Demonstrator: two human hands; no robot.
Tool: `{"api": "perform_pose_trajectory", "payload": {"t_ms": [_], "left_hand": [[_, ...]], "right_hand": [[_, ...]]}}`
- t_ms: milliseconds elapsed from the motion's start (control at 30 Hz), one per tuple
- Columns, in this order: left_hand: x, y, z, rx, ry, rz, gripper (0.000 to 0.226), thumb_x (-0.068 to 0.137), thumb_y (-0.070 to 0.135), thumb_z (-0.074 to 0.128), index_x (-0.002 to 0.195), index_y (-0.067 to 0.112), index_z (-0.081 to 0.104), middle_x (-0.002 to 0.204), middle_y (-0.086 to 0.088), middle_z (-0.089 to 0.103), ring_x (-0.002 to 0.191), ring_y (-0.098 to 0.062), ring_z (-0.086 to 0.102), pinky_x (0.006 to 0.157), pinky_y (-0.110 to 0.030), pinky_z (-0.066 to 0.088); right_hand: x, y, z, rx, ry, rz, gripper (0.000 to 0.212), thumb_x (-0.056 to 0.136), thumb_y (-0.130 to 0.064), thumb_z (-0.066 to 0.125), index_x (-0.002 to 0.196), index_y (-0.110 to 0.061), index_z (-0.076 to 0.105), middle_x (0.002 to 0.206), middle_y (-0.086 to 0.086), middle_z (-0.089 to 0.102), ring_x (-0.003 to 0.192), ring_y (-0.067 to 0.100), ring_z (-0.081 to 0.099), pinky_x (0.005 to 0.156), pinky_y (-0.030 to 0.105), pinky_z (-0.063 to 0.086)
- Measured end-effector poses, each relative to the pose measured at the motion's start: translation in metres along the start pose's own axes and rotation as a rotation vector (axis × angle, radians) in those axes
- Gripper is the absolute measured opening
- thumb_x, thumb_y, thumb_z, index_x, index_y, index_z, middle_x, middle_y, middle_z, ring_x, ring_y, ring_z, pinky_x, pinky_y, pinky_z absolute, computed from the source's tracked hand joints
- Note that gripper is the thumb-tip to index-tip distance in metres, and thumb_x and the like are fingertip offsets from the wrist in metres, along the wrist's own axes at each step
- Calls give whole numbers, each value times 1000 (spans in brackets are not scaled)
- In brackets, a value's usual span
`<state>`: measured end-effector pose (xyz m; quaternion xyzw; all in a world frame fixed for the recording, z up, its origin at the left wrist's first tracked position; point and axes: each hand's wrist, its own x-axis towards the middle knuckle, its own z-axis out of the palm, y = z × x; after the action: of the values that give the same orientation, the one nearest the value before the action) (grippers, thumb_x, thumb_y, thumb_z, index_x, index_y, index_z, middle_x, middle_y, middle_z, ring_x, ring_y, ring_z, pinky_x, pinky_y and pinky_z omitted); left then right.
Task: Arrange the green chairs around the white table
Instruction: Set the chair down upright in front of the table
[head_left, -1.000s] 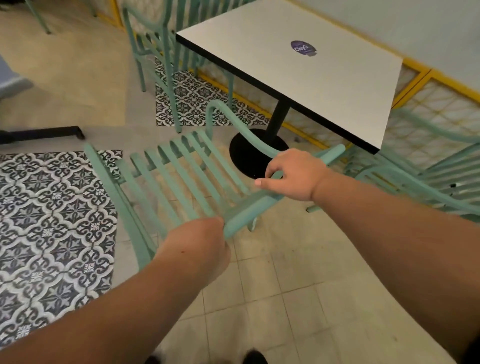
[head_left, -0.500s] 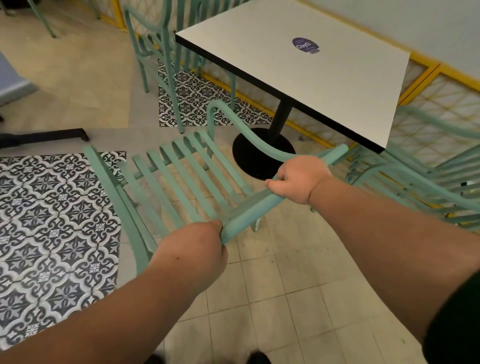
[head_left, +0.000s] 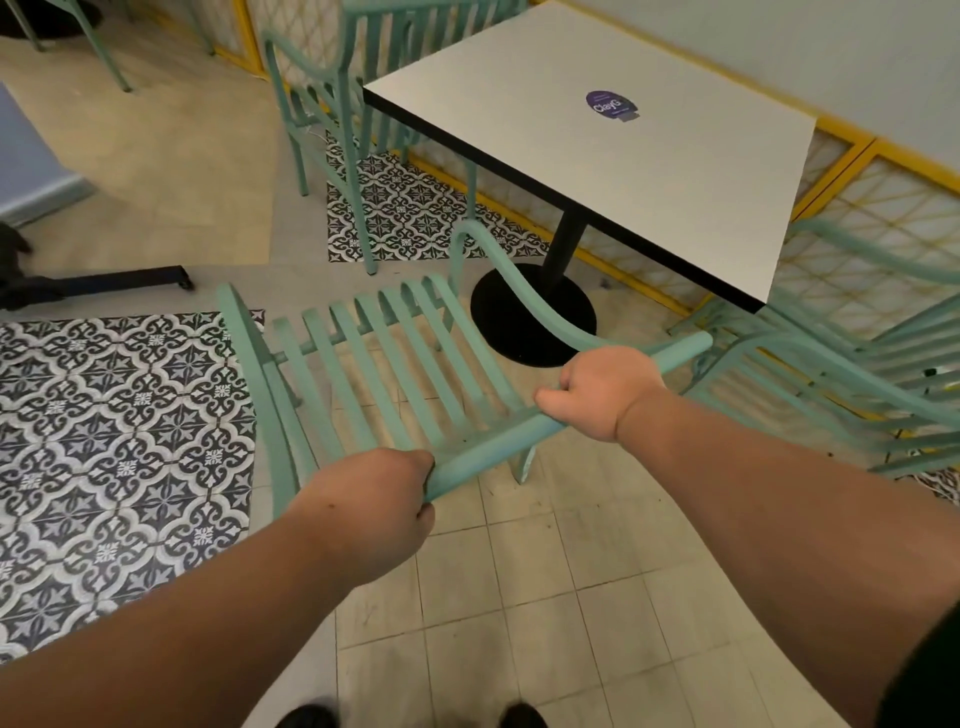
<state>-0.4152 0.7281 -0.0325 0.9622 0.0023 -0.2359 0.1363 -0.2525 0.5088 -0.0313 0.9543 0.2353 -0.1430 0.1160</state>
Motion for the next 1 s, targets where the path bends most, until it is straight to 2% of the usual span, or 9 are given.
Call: {"api": "perform_pose_trajectory", "payload": {"t_ms": [100, 267, 433, 600, 700, 833, 1000], "left_hand": [[-4, -11, -4, 30, -15, 18, 8, 99, 36, 50, 92, 33, 49, 80, 8, 61, 71, -12, 62, 67, -33, 57], [-8, -25, -8, 70, -6, 60, 8, 97, 37, 51, 90, 34, 49, 80, 8, 60, 72, -9, 60, 66, -30, 52], [-8, -54, -17, 150, -22, 74, 6, 95, 40, 53, 92, 34, 52, 80, 9, 60, 73, -8, 59, 71, -31, 55], [-1, -81, -30, 228, -25, 110, 6, 93, 43, 52, 92, 36, 53, 82, 10, 60, 76, -8, 60, 73, -29, 54], [5, -86, -31, 237, -25, 134, 8, 94, 42, 52, 88, 37, 49, 80, 11, 59, 74, -8, 59, 70, -28, 51], [12, -97, -38, 277, -27, 140, 9, 94, 45, 51, 88, 39, 49, 81, 12, 59, 73, -6, 57, 70, -27, 51], [29, -104, -49, 331, -20, 150, 12, 93, 48, 51, 89, 37, 54, 79, 14, 60, 71, -4, 57, 71, -27, 54]], "right_hand": [[-9, -7, 4, 41, -22, 11, 55, 89, -62, 37, 63, -18, 56, 63, 1, 50, 62, 22, 55, 52, 32, 37], [-20, -20, 3, 99, -43, 48, 56, 88, -64, 37, 63, -18, 55, 64, 1, 53, 65, 22, 57, 52, 32, 37], [-23, -42, 1, 142, -64, 71, 59, 88, -66, 31, 66, -18, 56, 66, 1, 53, 63, 22, 54, 54, 31, 38], [-24, -61, -5, 126, -77, 16, 51, 98, -55, 31, 67, -20, 51, 74, 5, 55, 77, 27, 64, 62, 35, 43], [-23, -64, -4, 162, -64, 72, 57, 92, -61, 28, 70, -18, 58, 70, 3, 56, 68, 25, 59, 58, 34, 40], [-20, -71, -3, 174, -50, 110, 62, 91, -63, 25, 72, -18, 62, 70, 2, 59, 74, 25, 64, 63, 35, 44], [-15, -73, -5, 216, -72, 168, 63, 88, -66, 23, 70, -19, 61, 67, 0, 57, 64, 22, 58, 58, 33, 43]]}}
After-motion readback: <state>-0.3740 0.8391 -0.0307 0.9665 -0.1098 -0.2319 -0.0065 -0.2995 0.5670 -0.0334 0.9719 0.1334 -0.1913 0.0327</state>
